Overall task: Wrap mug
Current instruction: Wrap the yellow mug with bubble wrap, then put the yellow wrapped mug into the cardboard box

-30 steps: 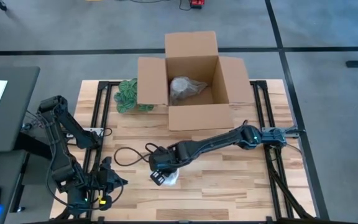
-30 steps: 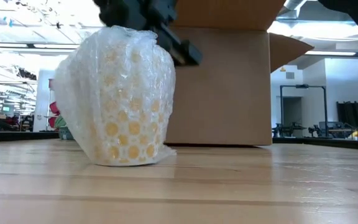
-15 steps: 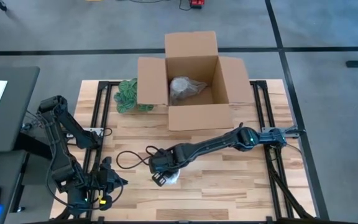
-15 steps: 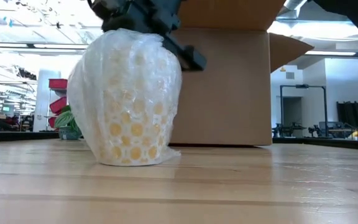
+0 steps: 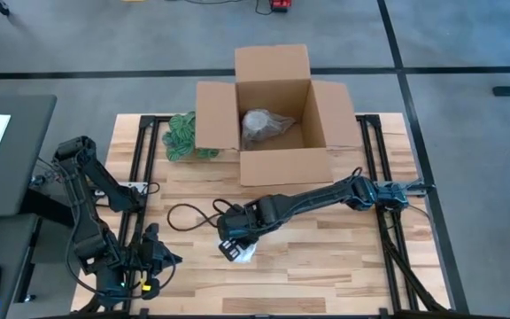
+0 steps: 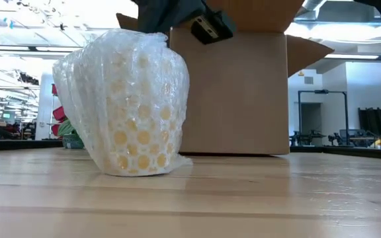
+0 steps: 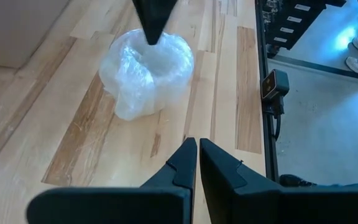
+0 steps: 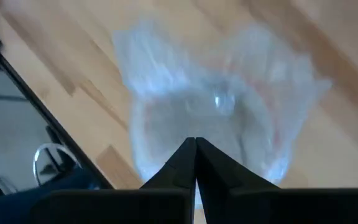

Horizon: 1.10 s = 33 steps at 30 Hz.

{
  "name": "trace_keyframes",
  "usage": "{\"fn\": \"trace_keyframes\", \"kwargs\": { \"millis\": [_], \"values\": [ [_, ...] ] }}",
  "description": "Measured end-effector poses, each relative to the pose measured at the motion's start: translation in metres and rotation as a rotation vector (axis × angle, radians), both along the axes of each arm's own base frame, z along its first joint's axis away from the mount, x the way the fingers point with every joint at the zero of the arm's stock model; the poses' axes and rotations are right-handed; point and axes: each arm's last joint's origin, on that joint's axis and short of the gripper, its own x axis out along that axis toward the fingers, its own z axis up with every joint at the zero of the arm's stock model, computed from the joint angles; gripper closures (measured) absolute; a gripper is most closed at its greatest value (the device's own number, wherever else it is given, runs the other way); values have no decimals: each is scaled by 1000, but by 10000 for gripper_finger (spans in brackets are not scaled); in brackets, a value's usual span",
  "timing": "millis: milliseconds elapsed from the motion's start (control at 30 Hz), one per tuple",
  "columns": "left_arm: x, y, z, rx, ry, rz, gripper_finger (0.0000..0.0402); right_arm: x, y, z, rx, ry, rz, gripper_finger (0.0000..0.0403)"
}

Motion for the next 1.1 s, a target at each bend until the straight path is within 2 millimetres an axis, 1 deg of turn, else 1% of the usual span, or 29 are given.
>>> {"fn": "trace_keyframes", "kwargs": {
  "millis": [67,200,367,433,500,600,700,900,1033,1100],
  "values": [
    [0,0,0,2,0,-1,400,3,3,-14,22,43,8,403],
    [0,0,0,4,0,-2,400,6,10,-43,3,118,28,403],
    [0,0,0,4,0,-2,400,14,8,-68,-10,153,29,403],
    [0,0,0,4,0,-2,400,17,6,-74,-6,162,36,403],
    [0,0,0,3,0,-2,400,18,3,-75,9,166,43,403],
    [0,0,0,2,0,-1,400,16,2,-66,27,154,47,403],
    [0,0,0,-2,0,1,400,12,1,-53,31,138,42,403],
    [0,0,0,-2,-1,0,400,0,1,-10,59,55,31,403],
    [0,0,0,2,-3,-1,400,-4,-2,3,64,23,37,400],
    [0,0,0,6,-12,4,400,-6,-3,9,58,1,62,388]
  ]
}}
